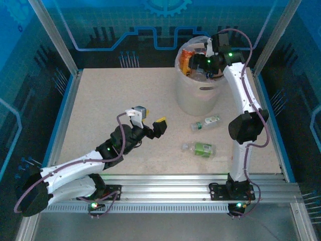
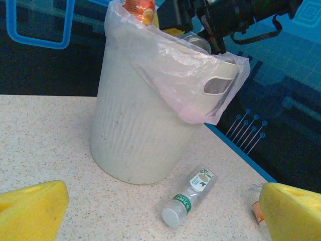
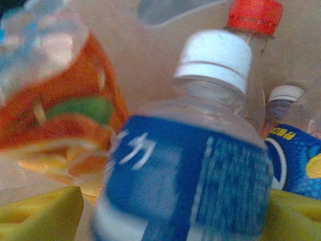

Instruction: Put the plastic bottles in the bin

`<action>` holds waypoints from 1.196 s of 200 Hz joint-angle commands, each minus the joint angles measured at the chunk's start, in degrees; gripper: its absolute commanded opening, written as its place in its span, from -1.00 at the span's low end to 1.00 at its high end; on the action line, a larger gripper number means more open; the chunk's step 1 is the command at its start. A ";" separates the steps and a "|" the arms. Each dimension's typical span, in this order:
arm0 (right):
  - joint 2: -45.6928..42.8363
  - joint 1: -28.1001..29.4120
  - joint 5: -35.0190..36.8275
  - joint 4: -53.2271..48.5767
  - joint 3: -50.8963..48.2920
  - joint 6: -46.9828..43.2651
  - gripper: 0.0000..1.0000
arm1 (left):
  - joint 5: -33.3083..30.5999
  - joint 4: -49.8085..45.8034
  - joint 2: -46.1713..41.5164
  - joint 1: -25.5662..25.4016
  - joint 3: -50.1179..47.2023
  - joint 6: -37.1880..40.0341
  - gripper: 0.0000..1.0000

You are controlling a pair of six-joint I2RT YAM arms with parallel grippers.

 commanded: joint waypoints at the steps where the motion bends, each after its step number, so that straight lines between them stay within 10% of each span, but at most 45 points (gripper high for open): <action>1: -0.52 -0.77 1.54 -3.37 5.41 -1.45 0.77 | -1.35 -0.28 -1.38 0.11 -0.92 -0.99 0.98; 65: -5.75 -1.62 -2.47 -1.92 2.94 -2.10 0.81 | -1.75 -0.27 -1.35 0.04 -1.01 -0.92 0.98; 176: -11.30 -0.20 -11.29 6.10 -14.48 1.01 0.17 | -2.33 -0.54 -1.57 0.10 -1.28 -1.25 0.98; 239: -10.04 1.25 -7.54 2.57 -9.74 -0.98 0.37 | -2.35 -0.81 -1.69 0.11 -1.55 -1.56 0.98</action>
